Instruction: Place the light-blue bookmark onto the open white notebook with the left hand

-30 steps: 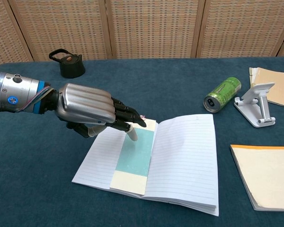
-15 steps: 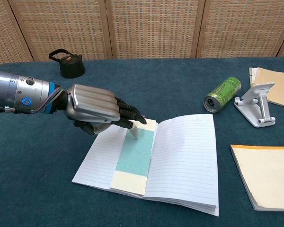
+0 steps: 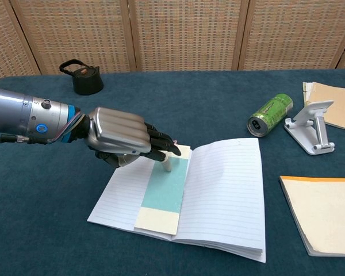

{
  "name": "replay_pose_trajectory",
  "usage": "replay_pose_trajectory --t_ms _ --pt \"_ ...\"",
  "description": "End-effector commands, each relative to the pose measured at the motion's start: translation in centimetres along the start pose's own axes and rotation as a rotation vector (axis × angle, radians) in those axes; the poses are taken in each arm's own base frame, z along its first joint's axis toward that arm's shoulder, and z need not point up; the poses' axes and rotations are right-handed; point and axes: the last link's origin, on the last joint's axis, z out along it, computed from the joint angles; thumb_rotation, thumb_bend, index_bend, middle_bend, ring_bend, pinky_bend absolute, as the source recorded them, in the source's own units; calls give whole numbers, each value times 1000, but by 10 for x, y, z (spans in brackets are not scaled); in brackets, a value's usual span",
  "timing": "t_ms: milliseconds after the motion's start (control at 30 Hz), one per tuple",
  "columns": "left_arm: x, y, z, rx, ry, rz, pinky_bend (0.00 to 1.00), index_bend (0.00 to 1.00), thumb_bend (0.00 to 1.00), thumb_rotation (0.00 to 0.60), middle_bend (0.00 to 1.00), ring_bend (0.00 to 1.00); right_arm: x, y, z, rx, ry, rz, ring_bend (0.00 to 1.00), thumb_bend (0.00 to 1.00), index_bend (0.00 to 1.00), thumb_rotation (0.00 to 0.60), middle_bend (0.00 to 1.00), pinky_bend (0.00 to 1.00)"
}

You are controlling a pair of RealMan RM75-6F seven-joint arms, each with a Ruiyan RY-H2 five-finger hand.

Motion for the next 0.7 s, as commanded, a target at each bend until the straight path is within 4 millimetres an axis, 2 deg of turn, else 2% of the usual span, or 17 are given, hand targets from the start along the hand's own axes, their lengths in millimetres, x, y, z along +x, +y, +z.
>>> replay_pose_trajectory --t_ms 33,700 --pt "0 0 1 2 0 2 183 175 1000 600 36 27 0 0 0 -1 -1 1 0 103 22 600 0 0" --pt "3 2 6 -8 20 41 177 175 1000 600 36 27 0 0 0 1 2 1 0 103 21 600 0 0"
